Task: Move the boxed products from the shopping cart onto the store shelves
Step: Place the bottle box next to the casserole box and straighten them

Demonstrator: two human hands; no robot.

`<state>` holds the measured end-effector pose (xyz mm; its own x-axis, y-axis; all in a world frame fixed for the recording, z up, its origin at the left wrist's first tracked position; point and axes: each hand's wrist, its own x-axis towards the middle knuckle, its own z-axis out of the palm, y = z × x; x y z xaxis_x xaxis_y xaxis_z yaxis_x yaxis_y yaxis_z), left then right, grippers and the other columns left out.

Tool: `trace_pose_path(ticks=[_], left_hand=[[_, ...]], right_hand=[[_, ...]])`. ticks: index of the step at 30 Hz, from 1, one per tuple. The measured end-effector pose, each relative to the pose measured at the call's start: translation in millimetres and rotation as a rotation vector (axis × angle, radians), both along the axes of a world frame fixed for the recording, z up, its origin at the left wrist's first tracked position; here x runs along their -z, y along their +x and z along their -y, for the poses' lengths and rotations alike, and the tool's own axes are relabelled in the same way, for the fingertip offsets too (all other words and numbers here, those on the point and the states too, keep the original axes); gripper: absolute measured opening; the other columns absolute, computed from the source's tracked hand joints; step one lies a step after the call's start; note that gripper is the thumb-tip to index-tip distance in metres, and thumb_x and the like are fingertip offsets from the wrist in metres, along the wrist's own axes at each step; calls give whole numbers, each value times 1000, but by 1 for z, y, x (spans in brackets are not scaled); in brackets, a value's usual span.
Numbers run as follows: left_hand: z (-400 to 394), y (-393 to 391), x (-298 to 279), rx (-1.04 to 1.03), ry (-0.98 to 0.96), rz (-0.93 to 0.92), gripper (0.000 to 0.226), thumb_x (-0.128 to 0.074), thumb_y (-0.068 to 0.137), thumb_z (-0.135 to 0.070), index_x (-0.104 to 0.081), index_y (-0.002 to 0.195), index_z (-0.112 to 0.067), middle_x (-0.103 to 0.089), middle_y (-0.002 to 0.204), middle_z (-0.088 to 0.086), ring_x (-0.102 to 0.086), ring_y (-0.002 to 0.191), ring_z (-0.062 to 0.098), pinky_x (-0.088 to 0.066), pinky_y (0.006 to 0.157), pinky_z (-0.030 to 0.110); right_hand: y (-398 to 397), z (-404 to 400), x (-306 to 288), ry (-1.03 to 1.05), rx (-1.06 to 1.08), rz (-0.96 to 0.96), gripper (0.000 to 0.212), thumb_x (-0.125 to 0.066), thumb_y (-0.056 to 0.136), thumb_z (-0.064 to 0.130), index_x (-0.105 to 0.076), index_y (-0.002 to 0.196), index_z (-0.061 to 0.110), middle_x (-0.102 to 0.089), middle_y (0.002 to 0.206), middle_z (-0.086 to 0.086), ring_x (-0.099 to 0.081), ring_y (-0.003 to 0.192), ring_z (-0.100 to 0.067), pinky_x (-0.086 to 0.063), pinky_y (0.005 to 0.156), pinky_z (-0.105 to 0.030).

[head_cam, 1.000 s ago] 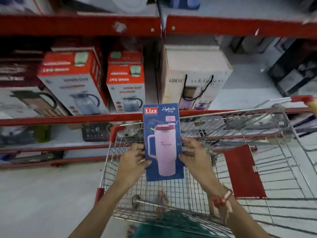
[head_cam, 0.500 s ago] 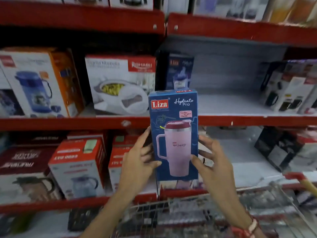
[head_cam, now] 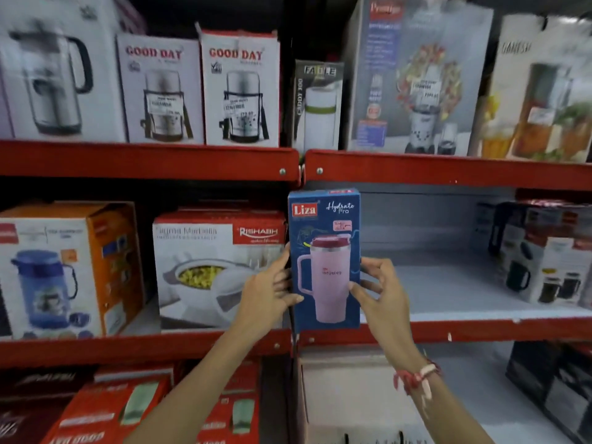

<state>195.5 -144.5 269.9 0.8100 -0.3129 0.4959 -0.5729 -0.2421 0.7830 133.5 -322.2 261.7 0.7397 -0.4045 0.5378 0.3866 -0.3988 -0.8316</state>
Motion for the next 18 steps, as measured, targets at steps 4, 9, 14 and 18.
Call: trace_pose_path(ticks=[4,9,14,18], left_hand=[[4,28,1,26,-22,-34,94,-73,71,8,-22,138,-35,-62,112,1,-62,98,9,-52,71,4],[11,47,4,-12,41,-44,76,-69,77,5,-37,140,-22,-59,124,9,-61,104,16,-52,85,17],[33,50,16,-74,178,-14,62,-60,83,8,-39,139,-9,-58,131,19,-61,115,27,-46,97,27],[42,50,24,-139,233,89,65,-61,83,3,-36,141,-13,-62,128,14,-63,114,23,-48,101,31]], right_hand=[[30,11,8,-21,14,-10,37,-66,86,11,-49,117,21,-58,117,11,-57,108,-14,-52,75,-17],[52,24,19,-22,31,-48,40,-65,85,7,-47,119,19,-55,116,11,-56,107,-14,-53,82,-29],[62,32,39,15,72,-100,40,-64,85,4,-46,117,20,-57,126,1,-55,112,-17,-53,87,-35],[65,38,41,18,89,-124,41,-64,86,4,-44,119,18,-56,131,-4,-54,113,-18,-53,89,-38]])
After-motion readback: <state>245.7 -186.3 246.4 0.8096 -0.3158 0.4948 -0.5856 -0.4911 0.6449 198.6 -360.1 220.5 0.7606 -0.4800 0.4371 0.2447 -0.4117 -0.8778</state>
